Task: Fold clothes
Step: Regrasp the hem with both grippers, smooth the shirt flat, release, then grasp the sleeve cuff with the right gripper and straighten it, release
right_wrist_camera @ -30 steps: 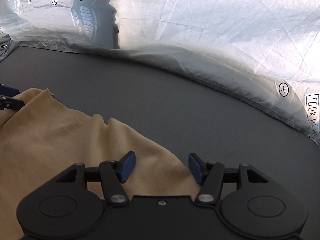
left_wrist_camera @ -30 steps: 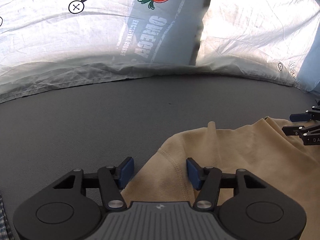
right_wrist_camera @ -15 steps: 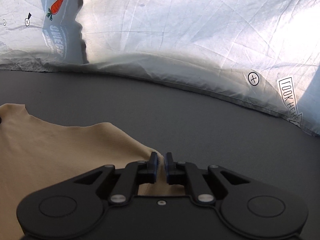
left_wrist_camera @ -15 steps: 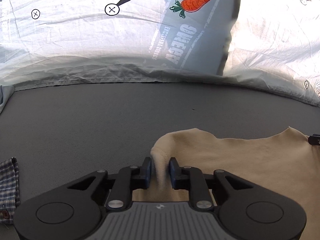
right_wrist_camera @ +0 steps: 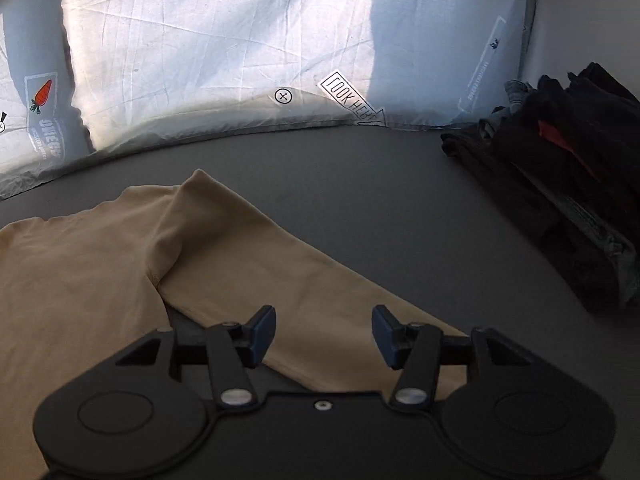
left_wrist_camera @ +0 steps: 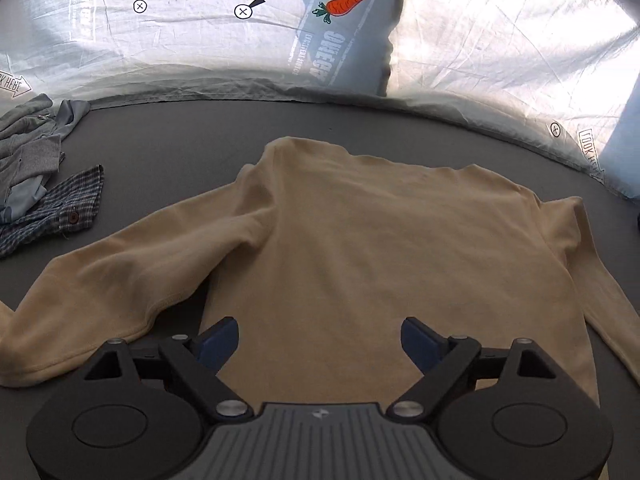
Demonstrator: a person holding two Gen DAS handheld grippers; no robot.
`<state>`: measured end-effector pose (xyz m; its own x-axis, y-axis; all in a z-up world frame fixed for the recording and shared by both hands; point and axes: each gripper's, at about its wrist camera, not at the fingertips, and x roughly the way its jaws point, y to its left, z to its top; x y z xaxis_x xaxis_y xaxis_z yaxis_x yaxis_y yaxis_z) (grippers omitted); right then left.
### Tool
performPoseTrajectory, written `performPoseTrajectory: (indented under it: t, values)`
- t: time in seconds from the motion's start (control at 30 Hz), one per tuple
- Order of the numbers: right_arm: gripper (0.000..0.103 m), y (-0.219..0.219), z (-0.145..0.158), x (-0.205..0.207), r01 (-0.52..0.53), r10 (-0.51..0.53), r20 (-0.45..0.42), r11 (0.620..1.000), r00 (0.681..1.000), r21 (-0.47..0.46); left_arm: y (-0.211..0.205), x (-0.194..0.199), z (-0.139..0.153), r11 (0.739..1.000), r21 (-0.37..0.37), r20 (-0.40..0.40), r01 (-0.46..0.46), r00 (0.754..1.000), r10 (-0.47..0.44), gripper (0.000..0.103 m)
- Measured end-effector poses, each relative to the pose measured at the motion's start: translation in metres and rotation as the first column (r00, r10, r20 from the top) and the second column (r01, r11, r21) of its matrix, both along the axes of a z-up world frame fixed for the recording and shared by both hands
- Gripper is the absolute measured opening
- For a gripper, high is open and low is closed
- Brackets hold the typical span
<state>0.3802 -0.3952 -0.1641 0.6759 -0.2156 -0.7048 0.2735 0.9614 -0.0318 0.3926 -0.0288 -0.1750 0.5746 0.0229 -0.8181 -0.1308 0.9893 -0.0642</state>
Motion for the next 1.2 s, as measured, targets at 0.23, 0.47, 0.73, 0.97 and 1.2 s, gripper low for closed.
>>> performPoseTrajectory:
  t: [0.23,0.47,0.73,0.97,1.2]
  values:
    - [0.055,-0.080,-0.031,-0.092,0.312,-0.308,-0.075,0.949,0.949,0.052,-0.046,-0.063,-0.035,0.995,0.059,-0.098,0.077,0.993,-0.071,0.100]
    - [0.054,-0.106,-0.034,-0.089,0.287,-0.280,-0.071,0.948,0.957,0.140,-0.050,-0.058,-0.038,0.998,0.062,-0.088,0.030,0.996,-0.024,0.103]
    - [0.007,-0.103,-0.034,-0.052,0.242,-0.232,-0.092,0.961,0.968,0.132,-0.048,-0.051,-0.039,0.996,0.060,-0.105,0.068,0.993,-0.062,0.103]
    - [0.006,-0.124,-0.011,-0.070,0.282,-0.280,-0.031,0.957,0.959,0.069,-0.049,-0.053,-0.039,0.996,0.063,-0.095,0.065,0.994,-0.059,0.103]
    - [0.006,-0.147,-0.017,-0.085,0.360,-0.354,-0.077,0.930,0.932,0.080,-0.048,-0.051,-0.039,0.996,0.063,-0.095,0.068,0.994,-0.062,0.103]
